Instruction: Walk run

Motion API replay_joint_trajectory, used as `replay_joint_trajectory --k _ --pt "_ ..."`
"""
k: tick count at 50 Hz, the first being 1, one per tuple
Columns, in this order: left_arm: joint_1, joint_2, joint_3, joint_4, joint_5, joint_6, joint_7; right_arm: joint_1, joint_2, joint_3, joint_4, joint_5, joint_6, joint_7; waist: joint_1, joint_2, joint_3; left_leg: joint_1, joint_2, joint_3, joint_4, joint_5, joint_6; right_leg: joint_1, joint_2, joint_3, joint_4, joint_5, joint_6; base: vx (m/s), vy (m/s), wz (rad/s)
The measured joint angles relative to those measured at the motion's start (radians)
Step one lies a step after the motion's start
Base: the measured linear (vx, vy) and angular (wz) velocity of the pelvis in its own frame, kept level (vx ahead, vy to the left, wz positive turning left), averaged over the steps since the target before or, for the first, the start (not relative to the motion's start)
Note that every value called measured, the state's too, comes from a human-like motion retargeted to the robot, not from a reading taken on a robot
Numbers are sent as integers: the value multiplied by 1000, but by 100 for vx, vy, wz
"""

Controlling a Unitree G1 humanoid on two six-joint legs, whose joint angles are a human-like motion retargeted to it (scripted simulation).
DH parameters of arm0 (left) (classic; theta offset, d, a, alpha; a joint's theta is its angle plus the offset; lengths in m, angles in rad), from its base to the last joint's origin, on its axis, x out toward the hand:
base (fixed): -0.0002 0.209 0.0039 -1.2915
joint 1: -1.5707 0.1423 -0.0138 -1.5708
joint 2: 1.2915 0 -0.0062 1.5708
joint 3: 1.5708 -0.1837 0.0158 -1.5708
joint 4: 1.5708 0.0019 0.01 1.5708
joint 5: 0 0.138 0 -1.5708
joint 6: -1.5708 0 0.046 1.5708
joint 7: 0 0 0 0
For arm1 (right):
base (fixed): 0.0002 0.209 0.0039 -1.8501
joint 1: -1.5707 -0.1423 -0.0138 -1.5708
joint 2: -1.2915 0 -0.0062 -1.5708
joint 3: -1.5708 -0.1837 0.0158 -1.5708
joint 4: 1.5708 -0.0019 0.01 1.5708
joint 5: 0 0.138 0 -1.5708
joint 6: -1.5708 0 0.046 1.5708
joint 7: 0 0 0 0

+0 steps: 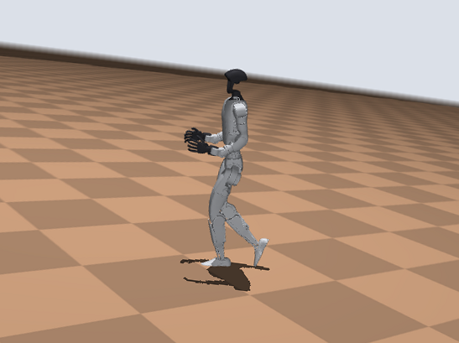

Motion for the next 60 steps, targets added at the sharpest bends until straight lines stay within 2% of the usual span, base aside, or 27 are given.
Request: replay_joint_trajectory --k 3,5,7,10,13,15,16,18,20,22,23,24,25,27,32,35,37,40,42,45,47,49,50,52,54,57,60 --pt "-55 -10 -74 -36 -80 1 121 97 5 -17 12 2 -10 14 23 31 -16 82 -42 -89 -97 53 0 -112 -85 -14 6 -173 -201 81 22 165" --pt "-81 4 -112 -44 -171 15 95 161 21 -40 21 -5 -14 16 -48 72 -27 112 -70 -216 -135 119 0 -187 -132 -33 -51 -263 -222 74 22 356" --pt "-92 26 -134 -54 -249 45 14 216 42 -47 34 -28 -11 7 -131 90 -43 150 -118 -334 -172 182 0 -228 -156 9 -203 -280 -156 86 22 360" --pt "-103 61 -164 -55 -292 73 -65 266 80 -59 52 -51 -3 -23 -217 67 -54 208 -210 -467 -184 234 0 -248 -163 217 -482 -323 -56 84 0 308" --pt "-111 108 -177 -38 -293 71 -100 266 119 -55 60 -52 -1 -72 -229 20 -39 300 -272 -544 -197 272 0 -240 -189 457 -685 -394 -28 93 -19 194" --pt "-100 127 -173 -24 -278 62 -107 250 133 -37 56 -51 -2 -96 -201 5 -16 374 -284 -555 -191 290 0 -227 -223 488 -764 -447 16 87 -13 82" --pt "-84 129 -168 -15 -272 58 -112 230 132 -30 58 -52 1 -99 -197 -6 -6 405 -293 -562 -167 311 -16 -222 -236 420 -764 -418 39 89 -19 83" --pt "-42 124 -150 2 -264 52 -124 177 121 -23 62 -59 10 -88 -192 -29 -3 434 -306 -540 -96 400 -82 -209 -262 278 -717 -362 64 96 -26 88" --pt "16 103 -114 27 -258 46 -147 111 105 -23 69 -74 21 -59 -171 -26 -20 399 -292 -442 19 584 -221 -190 -241 282 -638 -441 14 89 -21 90" --pt "66 54 -70 75 -235 38 -193 46 85 -36 72 -82 30 -54 -221 15 -27 270 -208 -366 255 704 -388 -166 -224 316 -596 -502 -11 84 -14 217" --pt "93 28 -58 95 -217 33 -196 19 72 -38 72 -77 31 -58 -231 17 -20 218 -169 -307 356 737 -458 -143 -240 269 -598 -508 -20 88 -15 185" --pt "120 5 -51 112 -207 30 -189 -7 60 -38 72 -71 30 -67 -228 3 -18 178 -141 -230 409 747 -449 -117 -260 226 -610 -513 -32 81 -13 128" --pt "147 -16 -47 126 -201 27 -178 -33 49 -37 71 -65 30 -78 -219 -18 -17 143 -117 -145 439 745 -399 -89 -283 183 -625 -516 -46 77 -7 108" --pt "191 -41 -41 162 -205 29 -171 -75 38 -46 63 -57 28 -103 -193 -45 -8 46 -139 -99 493 597 -279 -40 -290 171 -654 -510 -56 79 -3 93" --pt "244 -21 -26 215 -216 52 -229 -114 -3 -33 -8 -22 -1 -160 -39 -125 11 -167 -120 69 401 358 -132 72 -323 43 -732 -486 -45 65 -10 41" --pt "253 13 -10 200 -183 39 -244 -123 -35 -34 -47 9 -5 -150 8 -129 15 -248 -75 139 216 232 -58 128 -278 2 -750 -495 -31 72 -13 125" --pt "253 14 5 177 -145 24 -219 -126 -53 -46 -62 26 1 -114 19 -124 18 -271 -79 177 79 173 -17 165 -238 -12 -757 -497 -36 83 -9 131" --pt "237 -9 28 151 -104 15 -144 -112 -60 -48 -69 31 2 -77 26 -124 11 -276 -112 217 -77 100 0 228 -188 -114 -768 -466 -33 96 -15 93" --pt "224 -23 41 141 -106 20 -118 -91 -41 -42 -53 17 -4 -80 43 -166 7 -262 -81 276 -56 141 0 260 -181 -112 -753 -410 -15 122 -33 44" --pt "200 -39 43 128 -114 30 -97 -39 15 -34 -14 -19 -14 -79 82 -222 -8 -227 -106 255 -12 -30 0 270 -227 -99 -667 -190 98 112 0 10" --pt "162 -37 38 118 -122 37 -74 -5 62 -16 26 -43 -12 -71 84 -223 -8 -250 -160 65 51 -106 0 232 -197 -40 -528 13 99 127 -23 50" --pt "117 -35 11 102 -135 44 -54 29 93 -15 64 -63 0 -57 3 -176 0 -138 -129 59 82 -168 0 134 -119 3 -240 92 81 131 -13 238" --pt "90 -37 -7 91 -142 47 -44 45 101 -18 80 -71 6 -49 -42 -159 11 -100 -151 20 105 -201 0 73 -93 17 -75 92 68 119 -10 208" --pt "15 -30 -22 73 -156 52 -35 82 115 -14 97 -75 11 -37 -55 -68 -11 -63 -84 -53 82 -212 0 -21 11 60 -51 20 54 129 -2 98" --pt "-57 -26 -43 63 -177 57 -44 133 120 -36 102 -77 11 -33 -65 -27 -14 -3 -82 -88 54 -220 0 -131 -34 57 42 -120 5 110 3 77" --pt "-128 -5 -100 40 -208 56 -60 229 141 -77 90 -66 3 -49 -95 4 -12 129 -122 -160 -72 -163 -2 -289 -163 8 54 -299 -88 121 -3 139" --pt "-155 26 -147 13 -215 49 -71 298 163 -120 81 -38 -8 -76 -186 39 -6 250 -155 -261 -163 -37 -33 -392 -233 24 -127 -384 -53 128 -20 209"
